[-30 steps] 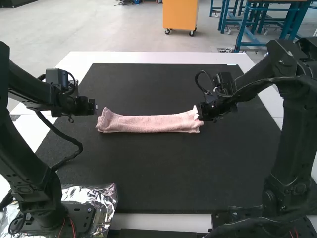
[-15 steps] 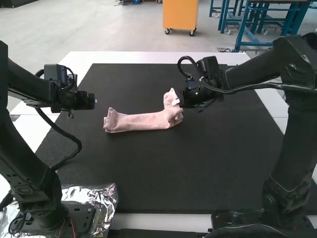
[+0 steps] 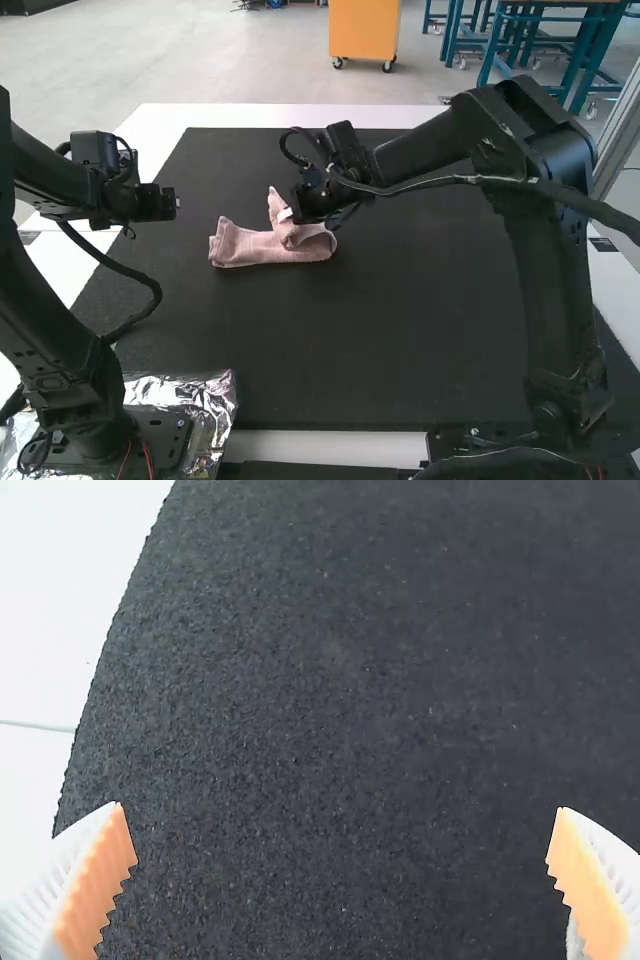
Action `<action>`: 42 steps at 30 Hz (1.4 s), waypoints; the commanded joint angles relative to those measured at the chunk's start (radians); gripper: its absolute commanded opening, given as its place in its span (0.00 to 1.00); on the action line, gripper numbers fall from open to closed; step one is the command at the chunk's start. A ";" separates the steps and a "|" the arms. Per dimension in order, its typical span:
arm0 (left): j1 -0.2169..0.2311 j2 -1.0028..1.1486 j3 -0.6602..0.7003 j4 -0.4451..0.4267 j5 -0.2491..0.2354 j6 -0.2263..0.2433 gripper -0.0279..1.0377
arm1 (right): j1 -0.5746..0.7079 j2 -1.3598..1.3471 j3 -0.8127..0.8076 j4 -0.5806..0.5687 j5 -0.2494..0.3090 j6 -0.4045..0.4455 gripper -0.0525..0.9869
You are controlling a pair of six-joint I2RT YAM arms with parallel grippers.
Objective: Fold the towel.
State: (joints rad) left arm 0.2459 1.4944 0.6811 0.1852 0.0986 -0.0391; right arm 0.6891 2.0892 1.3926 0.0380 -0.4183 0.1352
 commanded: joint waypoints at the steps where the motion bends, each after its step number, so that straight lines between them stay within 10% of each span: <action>1: 0.021 -0.020 -0.025 0.014 0.004 0.028 0.94 | 0.049 0.046 0.089 -0.006 0.013 0.015 0.03; 14: 0.055 -0.020 -0.057 0.051 0.006 0.028 0.94 | 0.148 0.281 0.378 -0.082 0.016 0.018 0.05; 20: 0.052 -0.020 -0.086 0.094 0.004 0.027 0.94 | 0.151 0.310 0.506 -0.170 -0.007 0.018 0.65; 27: 0.049 -0.020 -0.092 0.138 0.003 0.027 0.94 | 0.133 0.249 0.720 -0.446 -0.135 -0.042 0.92; 33: 0.035 -0.022 -0.092 0.148 0.001 0.025 0.94 | 0.070 0.210 0.789 -0.538 -0.163 -0.057 0.90; 35: 0.029 -0.020 -0.094 0.148 0.000 0.025 0.94 | 0.046 0.210 0.758 -0.537 -0.177 -0.059 0.71; 39: 0.015 -0.020 -0.097 0.145 -0.010 0.018 0.94 | 0.012 0.206 0.632 -0.385 -0.189 -0.059 0.02; 42: 0.006 -0.020 -0.098 0.146 -0.011 0.011 0.94 | 0.009 0.201 0.556 -0.293 -0.189 -0.072 0.03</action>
State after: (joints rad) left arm 0.2623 1.4944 0.5861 0.3237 0.0975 -0.0235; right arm 0.6949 2.3074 2.0064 -0.2924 -0.5865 0.0803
